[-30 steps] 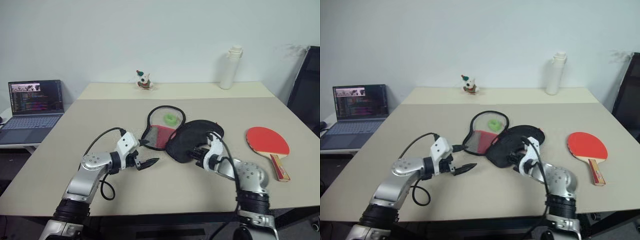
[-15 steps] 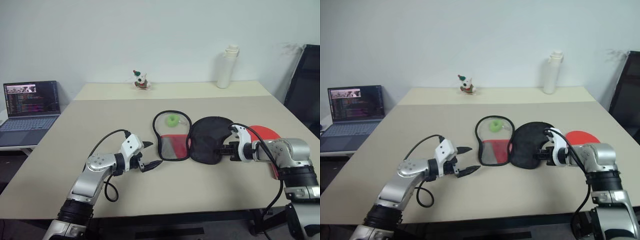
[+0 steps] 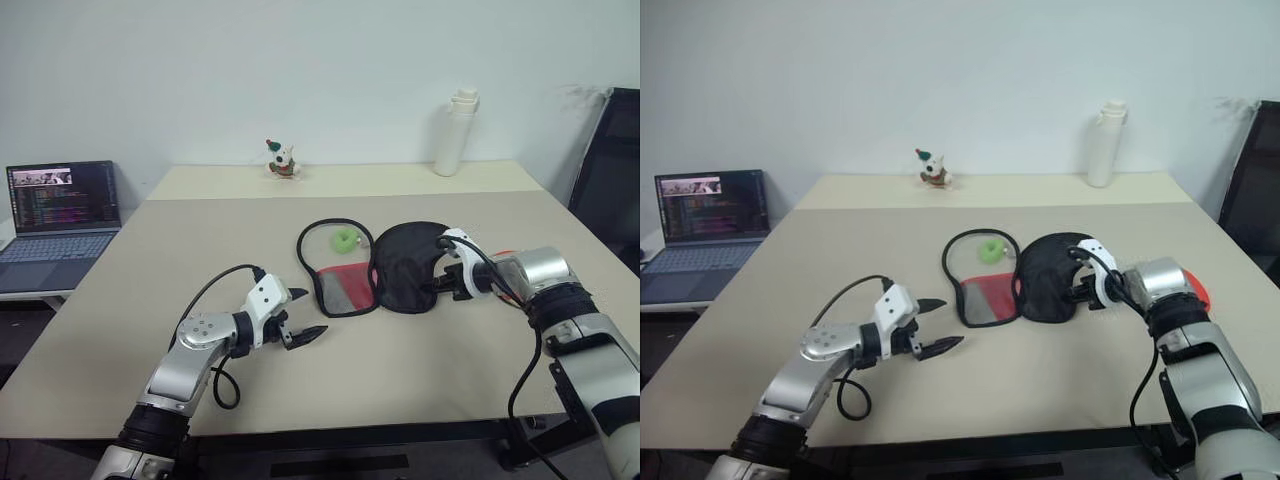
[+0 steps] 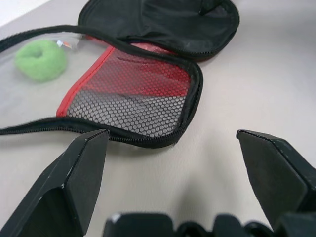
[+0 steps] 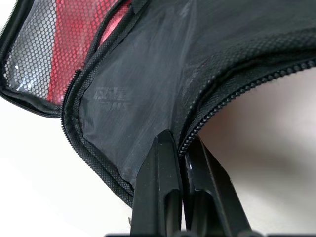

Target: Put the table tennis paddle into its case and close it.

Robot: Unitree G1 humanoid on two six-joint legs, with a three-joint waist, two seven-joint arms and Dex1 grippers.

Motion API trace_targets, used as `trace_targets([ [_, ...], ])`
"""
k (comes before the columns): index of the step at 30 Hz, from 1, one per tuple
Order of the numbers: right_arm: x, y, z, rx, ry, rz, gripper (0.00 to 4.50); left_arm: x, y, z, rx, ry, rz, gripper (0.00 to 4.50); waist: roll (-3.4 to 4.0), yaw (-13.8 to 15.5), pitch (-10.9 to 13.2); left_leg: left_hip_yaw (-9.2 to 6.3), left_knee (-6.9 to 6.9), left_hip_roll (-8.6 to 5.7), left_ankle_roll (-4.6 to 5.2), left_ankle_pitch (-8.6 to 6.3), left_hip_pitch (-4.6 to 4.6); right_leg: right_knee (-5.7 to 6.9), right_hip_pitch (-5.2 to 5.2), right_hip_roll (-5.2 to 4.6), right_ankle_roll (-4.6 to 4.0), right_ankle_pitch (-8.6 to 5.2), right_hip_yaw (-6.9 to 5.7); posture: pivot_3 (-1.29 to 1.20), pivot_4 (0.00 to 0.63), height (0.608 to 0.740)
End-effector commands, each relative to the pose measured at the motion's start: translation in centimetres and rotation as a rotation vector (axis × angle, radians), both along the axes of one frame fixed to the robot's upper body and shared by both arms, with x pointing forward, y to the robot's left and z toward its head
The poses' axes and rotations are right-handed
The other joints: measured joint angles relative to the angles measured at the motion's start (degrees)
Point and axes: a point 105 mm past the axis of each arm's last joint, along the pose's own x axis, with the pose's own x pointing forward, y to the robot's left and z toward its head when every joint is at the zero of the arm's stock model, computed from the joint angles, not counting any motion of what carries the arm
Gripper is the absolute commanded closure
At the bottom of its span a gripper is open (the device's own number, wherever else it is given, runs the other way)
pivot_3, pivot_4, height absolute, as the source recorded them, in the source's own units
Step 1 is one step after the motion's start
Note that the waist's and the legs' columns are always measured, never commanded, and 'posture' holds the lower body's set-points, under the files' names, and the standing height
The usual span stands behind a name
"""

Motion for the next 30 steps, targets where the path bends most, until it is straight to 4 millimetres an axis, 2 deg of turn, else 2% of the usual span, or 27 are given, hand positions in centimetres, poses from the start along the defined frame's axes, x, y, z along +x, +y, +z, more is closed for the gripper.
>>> trace_targets([
  [1, 0.7, -0.9, 1.4, -0.023, -0.057, -0.006, 4.28, -0.3, -0.6, 1.3, -0.01, -0.058, -0.02, 0.0, 0.0, 0.0, 0.0, 0.01, 0.0, 0.0, 0.0, 0.0, 0.0, 0.0, 0.0, 0.0, 0.0, 0.0, 0.01, 0.0, 0.15, 0.74],
  [4, 1.1, -2.1, 1.5, -0.045, -0.077, -0.044, 3.56, -0.3, -1.0, 1.4, -0.01, -0.06, -0.028, 0.0, 0.0, 0.0, 0.0, 0.01, 0.0, 0.0, 0.0, 0.0, 0.01, 0.0, 0.0, 0.0, -0.21, 0.12, 0.0, 0.0, 0.15, 0.74],
  [10, 1.5, -4.6, 2.1, -0.11, -0.137, -0.093, 1.45, -0.1, -1.6, 1.5, -0.009, -0.063, -0.047, 0.0, 0.0, 0.0, 0.0, 0.06, 0.0, -0.02, 0.0, 0.0, 0.01, 0.0, 0.0, 0.0, -0.25, 0.15, 0.02, 0.0, 0.15, 0.74],
  [14, 1.6, -6.5, 4.3, -0.165, -0.268, -0.082, 0.09, -0.2, -2.3, 1.6, -0.014, -0.062, -0.075, 0.0, 0.04, 0.0, 0.0, 0.11, 0.0, -0.04, 0.0, 0.0, 0.01, 0.0, -0.01, 0.0, -0.22, 0.13, 0.03, 0.0, 0.15, 0.74],
  [17, 0.6, -6.1, 5.9, -0.067, -0.291, -0.069, 0.04, -0.3, -2.6, 1.9, -0.031, -0.064, -0.089, 0.0, 0.05, 0.0, 0.0, 0.16, -0.01, -0.03, 0.0, 0.0, 0.01, -0.01, -0.01, 0.0, -0.22, 0.13, 0.07, 0.0, 0.15, 0.74],
  [21, -1.2, -5.9, 6.3, -0.02, -0.311, -0.074, 0.04, -0.5, -3.0, 2.3, -0.052, -0.065, -0.104, 0.0, 0.04, 0.0, 0.0, 0.06, -0.01, -0.01, 0.0, 0.0, 0.02, 0.02, 0.0, 0.03, -0.22, 0.13, 0.04, 0.0, 0.15, 0.74],
  [26, -3.6, -8.6, 5.6, 0.05, -0.349, -0.298, 0.04, -0.3, -3.5, 2.8, -0.044, -0.081, -0.132, 0.0, 0.04, 0.3, 0.0, 0.0, 0.06, -0.01, -0.01, 0.0, 0.02, 0.12, 0.02, -0.01, 0.02, -0.01, 0.04, 0.0, 0.15, 0.74],
  [30, -4.4, -12.1, 5.2, 0.011, -0.404, -0.548, 0.04, -0.3, -4.0, 3.2, -0.04, -0.091, -0.167, 0.0, 0.04, 0.2, 0.0, 0.07, 0.09, -0.04, -0.01, 0.01, 0.03, 0.12, 0.03, -0.12, 0.11, 0.02, 0.09, 0.0, 0.15, 0.74],
])
